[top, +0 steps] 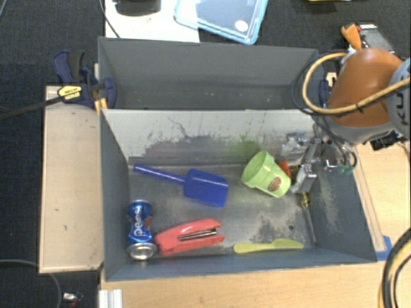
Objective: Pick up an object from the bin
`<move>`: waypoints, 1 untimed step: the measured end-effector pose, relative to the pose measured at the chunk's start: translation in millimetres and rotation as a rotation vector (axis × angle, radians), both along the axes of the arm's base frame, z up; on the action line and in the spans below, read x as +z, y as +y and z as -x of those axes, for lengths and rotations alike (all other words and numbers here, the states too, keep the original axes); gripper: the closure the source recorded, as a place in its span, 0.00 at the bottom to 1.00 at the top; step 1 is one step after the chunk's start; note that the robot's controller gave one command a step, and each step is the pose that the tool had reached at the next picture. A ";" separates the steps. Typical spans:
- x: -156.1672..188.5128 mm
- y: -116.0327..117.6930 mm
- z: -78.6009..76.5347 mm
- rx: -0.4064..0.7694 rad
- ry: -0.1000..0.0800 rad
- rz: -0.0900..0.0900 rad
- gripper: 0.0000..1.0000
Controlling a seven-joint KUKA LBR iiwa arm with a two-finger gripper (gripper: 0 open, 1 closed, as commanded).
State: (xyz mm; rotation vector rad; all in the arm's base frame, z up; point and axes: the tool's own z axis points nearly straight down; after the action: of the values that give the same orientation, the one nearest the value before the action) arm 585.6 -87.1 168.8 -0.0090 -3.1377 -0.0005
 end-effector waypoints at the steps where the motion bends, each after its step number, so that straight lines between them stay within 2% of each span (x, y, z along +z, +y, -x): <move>1: 5.0 0.4 -1.5 0.003 -0.008 0.001 0.00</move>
Offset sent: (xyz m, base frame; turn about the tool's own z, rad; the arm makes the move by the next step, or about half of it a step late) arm 0.0061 0.0392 -0.0475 -0.0557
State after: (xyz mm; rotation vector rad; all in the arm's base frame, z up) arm 587.2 -86.7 173.8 -0.0049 -3.1457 0.0009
